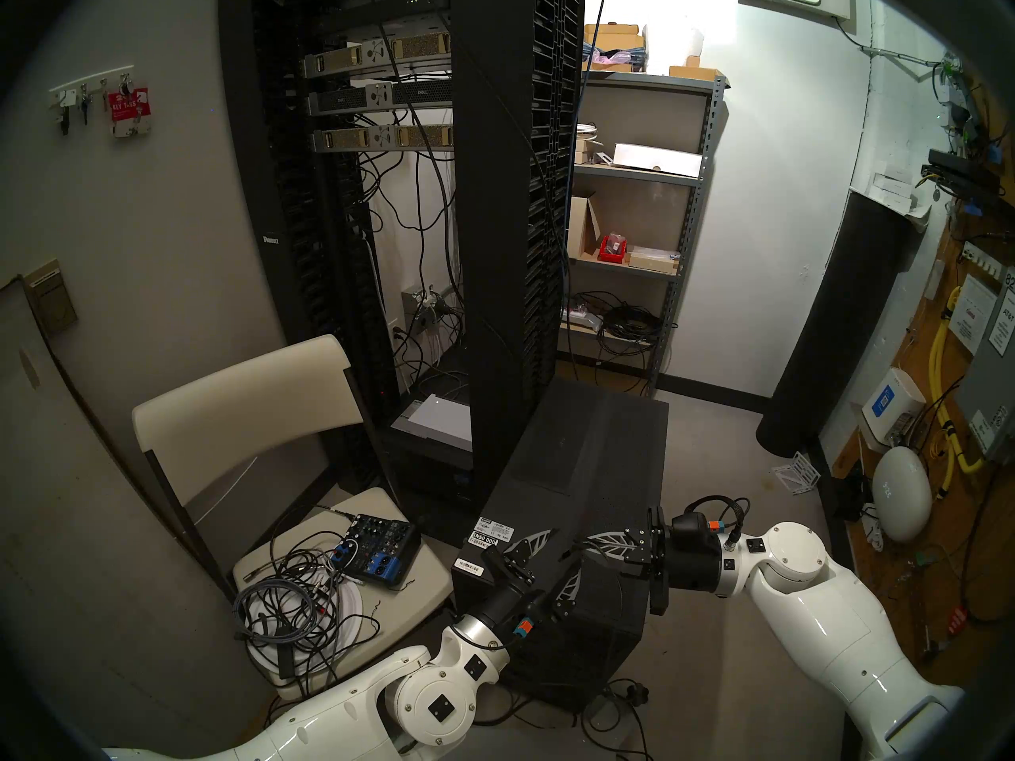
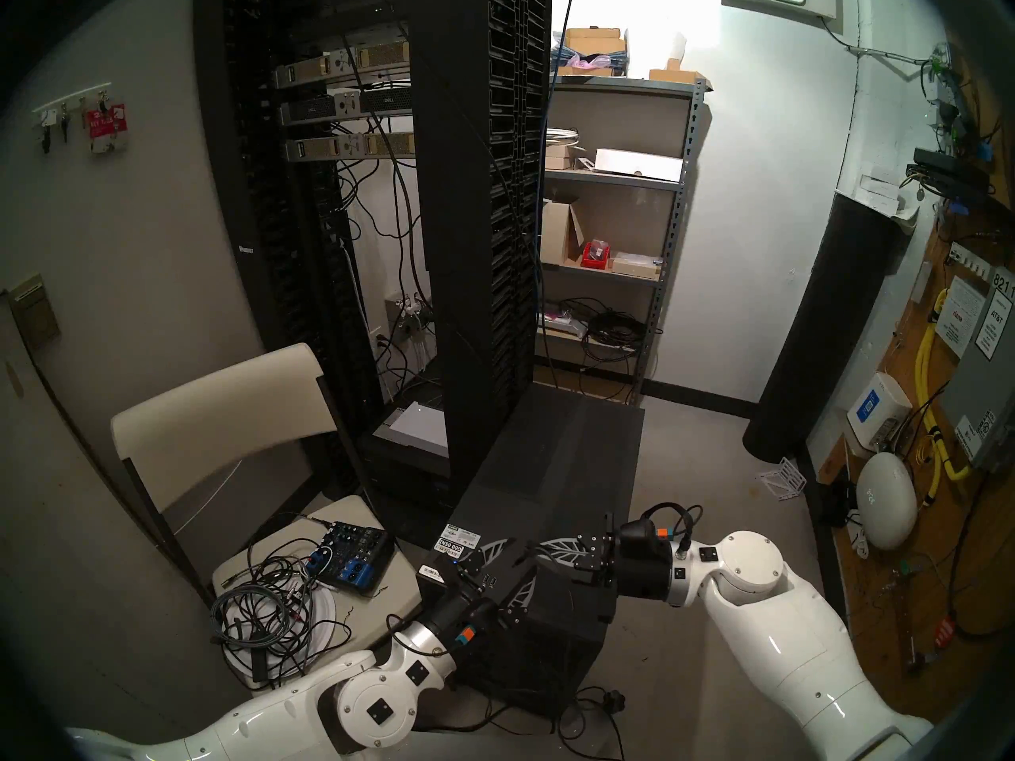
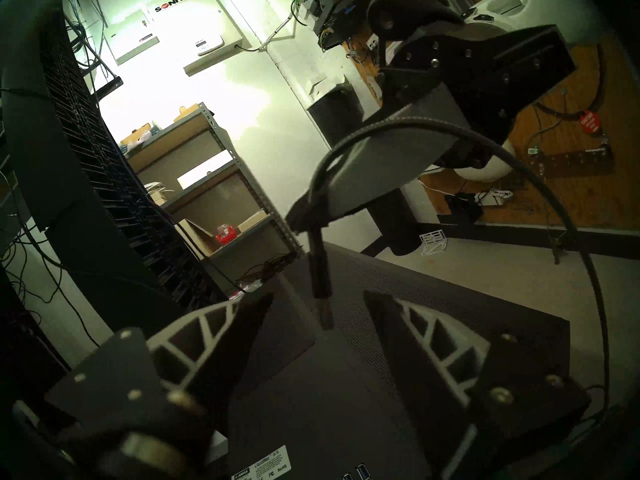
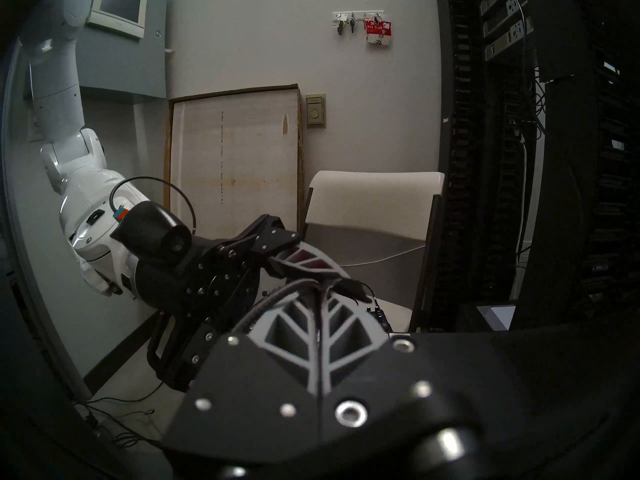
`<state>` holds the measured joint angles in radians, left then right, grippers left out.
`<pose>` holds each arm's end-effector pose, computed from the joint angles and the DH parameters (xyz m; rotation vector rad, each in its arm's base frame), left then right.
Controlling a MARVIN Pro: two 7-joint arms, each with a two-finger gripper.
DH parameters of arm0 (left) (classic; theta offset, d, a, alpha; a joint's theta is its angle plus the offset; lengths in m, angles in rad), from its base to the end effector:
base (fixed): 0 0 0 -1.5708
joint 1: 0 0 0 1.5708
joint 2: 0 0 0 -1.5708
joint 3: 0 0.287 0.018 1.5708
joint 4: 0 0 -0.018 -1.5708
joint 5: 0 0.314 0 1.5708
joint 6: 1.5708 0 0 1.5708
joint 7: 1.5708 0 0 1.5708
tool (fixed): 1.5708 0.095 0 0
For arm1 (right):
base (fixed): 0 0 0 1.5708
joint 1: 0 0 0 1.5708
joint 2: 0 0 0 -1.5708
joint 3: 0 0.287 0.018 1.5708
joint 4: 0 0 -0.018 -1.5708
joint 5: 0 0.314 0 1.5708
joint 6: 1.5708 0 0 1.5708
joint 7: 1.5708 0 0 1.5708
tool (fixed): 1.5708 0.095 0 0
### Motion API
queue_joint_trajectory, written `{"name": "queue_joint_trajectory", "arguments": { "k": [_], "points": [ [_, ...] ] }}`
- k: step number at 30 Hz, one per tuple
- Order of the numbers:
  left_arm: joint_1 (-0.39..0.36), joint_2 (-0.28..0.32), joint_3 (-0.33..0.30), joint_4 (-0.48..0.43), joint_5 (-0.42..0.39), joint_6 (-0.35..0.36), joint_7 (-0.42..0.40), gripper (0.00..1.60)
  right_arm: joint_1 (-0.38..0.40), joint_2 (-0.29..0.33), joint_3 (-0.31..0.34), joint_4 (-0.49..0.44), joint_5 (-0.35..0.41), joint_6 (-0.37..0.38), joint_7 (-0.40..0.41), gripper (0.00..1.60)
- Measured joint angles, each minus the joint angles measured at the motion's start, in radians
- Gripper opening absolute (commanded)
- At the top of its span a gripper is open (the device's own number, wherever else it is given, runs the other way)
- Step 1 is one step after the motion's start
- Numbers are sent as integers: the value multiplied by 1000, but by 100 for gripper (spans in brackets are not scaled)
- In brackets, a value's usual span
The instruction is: Insert the cable into the workstation's USB slot
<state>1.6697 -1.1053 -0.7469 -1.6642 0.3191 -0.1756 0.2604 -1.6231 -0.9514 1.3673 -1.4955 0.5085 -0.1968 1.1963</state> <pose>0.2627 -0.1548 -0.3790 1.7734 -1.2868 2.1249 0.3280 -0.0445 -0.3326 -1.4603 -1.1625 -1.3185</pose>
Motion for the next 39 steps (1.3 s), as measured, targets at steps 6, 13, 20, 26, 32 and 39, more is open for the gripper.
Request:
{"name": "queue_joint_trajectory", "arguments": {
  "k": [6,13,20,26,32,39],
  "points": [
    [-2,2,-5,-7,-8,1,0,79,1,3,-1,7,-13,-7,1,0],
    [0,4,1,-11,-13,1,-1,65,4,-3,-1,12,-24,-11,0,0],
    [2,5,14,-14,-21,2,-5,0,6,-11,0,16,-31,-12,-11,0],
    [6,6,15,-14,-35,1,1,0,9,-21,-1,21,-30,-14,-12,0],
    [18,0,9,-14,-72,-11,14,0,8,-35,0,27,-27,-24,-16,53],
    [31,-10,1,-17,-118,-26,23,0,-3,-52,7,25,-24,-43,-31,61]
  ]
}}
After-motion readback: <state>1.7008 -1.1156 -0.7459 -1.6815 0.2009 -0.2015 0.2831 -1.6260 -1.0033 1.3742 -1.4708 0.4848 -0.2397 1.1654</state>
